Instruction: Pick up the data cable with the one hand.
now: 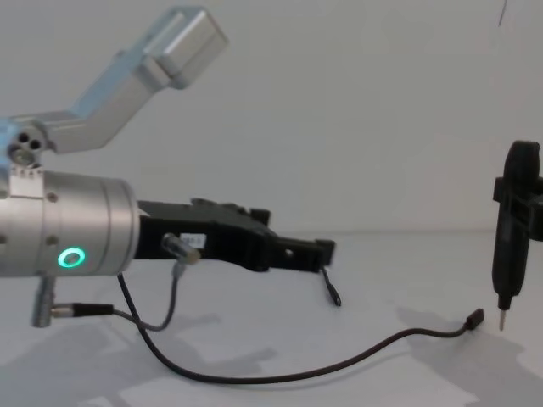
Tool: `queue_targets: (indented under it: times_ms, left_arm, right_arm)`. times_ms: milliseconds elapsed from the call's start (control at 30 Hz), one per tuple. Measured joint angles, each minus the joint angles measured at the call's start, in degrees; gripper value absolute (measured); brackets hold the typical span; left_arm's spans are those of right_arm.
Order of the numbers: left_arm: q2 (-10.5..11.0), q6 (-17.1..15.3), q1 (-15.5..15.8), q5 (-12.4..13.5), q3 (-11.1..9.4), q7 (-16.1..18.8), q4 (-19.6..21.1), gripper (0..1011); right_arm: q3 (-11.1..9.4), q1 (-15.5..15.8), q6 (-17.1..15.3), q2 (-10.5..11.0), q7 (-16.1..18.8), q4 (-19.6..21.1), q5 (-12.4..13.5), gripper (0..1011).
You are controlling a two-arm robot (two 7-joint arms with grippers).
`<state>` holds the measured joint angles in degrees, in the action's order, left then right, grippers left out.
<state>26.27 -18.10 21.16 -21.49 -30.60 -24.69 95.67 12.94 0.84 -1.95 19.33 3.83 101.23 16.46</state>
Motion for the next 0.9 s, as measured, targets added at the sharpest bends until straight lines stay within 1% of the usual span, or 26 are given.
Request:
queue_targets:
  times_ms: [33,133,167,267,300,367,500,600,900]
  left_arm:
    - [-0.1,-1.2,0.7,-0.3,-0.6,-1.0,-0.3,1001]
    - [-0.5,-3.2,2.0,-0.8,-1.7,-2.4,-0.9,1001]
    - [-0.9,-4.4,2.8,-1.0,-2.4,-3.0,-1.3,1001]
    - [-1.5,-6.5,4.1,-1.2,-3.6,-4.0,-2.3,1001]
    - [-1.5,-6.5,4.1,-1.2,-3.6,-4.0,-2.3,1001]
    - [-2.4,-8.2,5.3,-1.3,-4.6,-4.4,-3.2,1001]
    - [-3.2,-9.6,6.3,-1.3,-5.4,-4.4,-4.3,1001]
    - [-4.4,-11.2,7.3,-1.1,-6.3,-3.6,-5.6,1001]
    - [-7.2,-13.0,9.2,0.4,-8.1,-1.7,-8.8,1001]
  right_arm:
    - [0.0,0.0,0.0,0.0,0.0,0.0,0.0,279]
    - [0.0,0.0,0.0,0.0,0.0,0.0,0.0,279]
    - [0.0,0.0,0.0,0.0,0.0,0.0,0.0,279]
    - [0.0,0.0,0.0,0.0,0.0,0.0,0.0,279]
    - [0.0,0.0,0.0,0.0,0.0,0.0,0.0,279]
    - [0.0,0.0,0.0,0.0,0.0,0.0,0.0,279]
    - [0.0,0.0,0.0,0.0,0.0,0.0,0.0,279]
    - [0.0,0.0,0.0,0.0,0.0,0.0,0.0,279]
    - [0.0,0.0,0.0,0.0,0.0,0.0,0.0,279]
